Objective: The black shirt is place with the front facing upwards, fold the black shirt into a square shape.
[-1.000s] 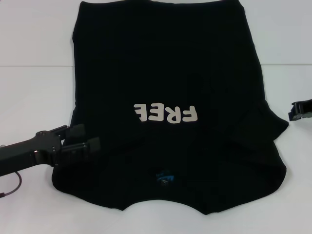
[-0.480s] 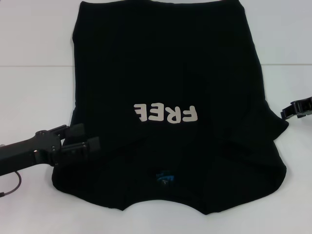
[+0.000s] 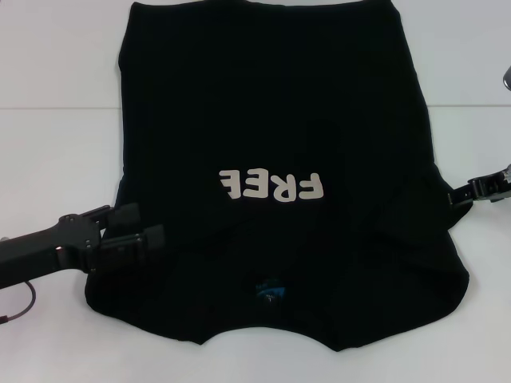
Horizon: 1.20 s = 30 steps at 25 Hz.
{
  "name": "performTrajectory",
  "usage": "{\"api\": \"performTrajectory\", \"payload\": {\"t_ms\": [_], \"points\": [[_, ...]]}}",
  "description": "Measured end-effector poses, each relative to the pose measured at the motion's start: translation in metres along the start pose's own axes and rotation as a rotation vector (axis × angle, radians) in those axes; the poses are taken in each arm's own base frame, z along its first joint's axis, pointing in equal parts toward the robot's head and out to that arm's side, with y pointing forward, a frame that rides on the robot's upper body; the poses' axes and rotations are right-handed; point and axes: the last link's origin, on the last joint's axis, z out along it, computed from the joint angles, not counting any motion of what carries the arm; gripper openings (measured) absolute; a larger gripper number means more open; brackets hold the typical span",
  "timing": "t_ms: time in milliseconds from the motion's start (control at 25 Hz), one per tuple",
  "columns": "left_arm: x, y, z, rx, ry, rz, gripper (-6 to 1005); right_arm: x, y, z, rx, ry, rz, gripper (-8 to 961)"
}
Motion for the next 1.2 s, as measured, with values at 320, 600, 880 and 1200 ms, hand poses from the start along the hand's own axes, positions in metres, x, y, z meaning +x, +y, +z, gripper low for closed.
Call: {"api": "performTrajectory", "payload": {"t_ms": [320,600,880,1200], "points": [[0.0,0.0,0.0,0.002,0.0,0.0,907,-0.002,0.007,0.004,-0.004,-0.012,-0.011,868],[0.0,0.0,0.0,0.003,0.0,0.0,907,-0.001,0.01,0.008,-0.002,-0.022,-0.01,877],[-0.001,0.0,0.0,0.004,0.0,-0.003,906,0.001,0.01,0.011,0.001,-0.022,-0.006,872],[-0.001,0.0,0.0,0.004,0.0,-0.004,906,0.001,0.011,0.011,0.001,-0.022,-0.007,849]]}}
